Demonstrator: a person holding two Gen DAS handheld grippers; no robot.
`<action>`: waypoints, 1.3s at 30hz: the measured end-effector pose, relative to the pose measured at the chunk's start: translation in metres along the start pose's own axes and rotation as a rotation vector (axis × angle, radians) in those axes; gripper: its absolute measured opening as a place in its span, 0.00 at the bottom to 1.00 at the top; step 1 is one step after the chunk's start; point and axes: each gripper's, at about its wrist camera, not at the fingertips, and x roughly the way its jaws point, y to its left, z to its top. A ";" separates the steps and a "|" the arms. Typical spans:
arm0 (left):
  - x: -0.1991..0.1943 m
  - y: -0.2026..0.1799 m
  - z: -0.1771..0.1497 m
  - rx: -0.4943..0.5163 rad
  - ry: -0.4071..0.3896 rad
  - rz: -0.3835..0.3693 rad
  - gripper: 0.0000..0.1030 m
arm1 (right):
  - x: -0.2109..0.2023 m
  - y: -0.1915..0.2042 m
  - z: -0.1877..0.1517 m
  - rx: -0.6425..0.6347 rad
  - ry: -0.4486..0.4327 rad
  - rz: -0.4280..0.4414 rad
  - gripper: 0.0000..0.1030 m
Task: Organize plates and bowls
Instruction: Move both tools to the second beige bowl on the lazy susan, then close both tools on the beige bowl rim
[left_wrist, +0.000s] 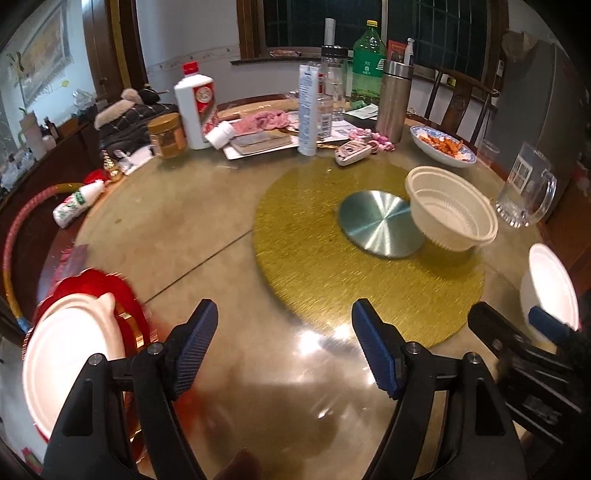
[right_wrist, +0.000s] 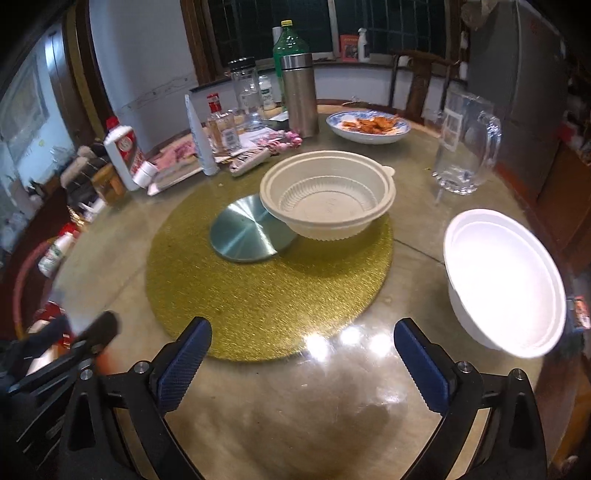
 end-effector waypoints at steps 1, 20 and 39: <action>0.002 -0.003 0.005 -0.015 0.002 -0.019 0.73 | -0.001 -0.010 0.008 0.034 0.015 0.066 0.97; 0.085 -0.101 0.084 -0.100 0.075 -0.106 0.73 | 0.084 -0.108 0.126 0.303 0.195 0.104 0.71; 0.075 -0.085 0.061 -0.007 0.084 -0.018 0.11 | 0.078 -0.069 0.091 0.243 0.219 0.116 0.11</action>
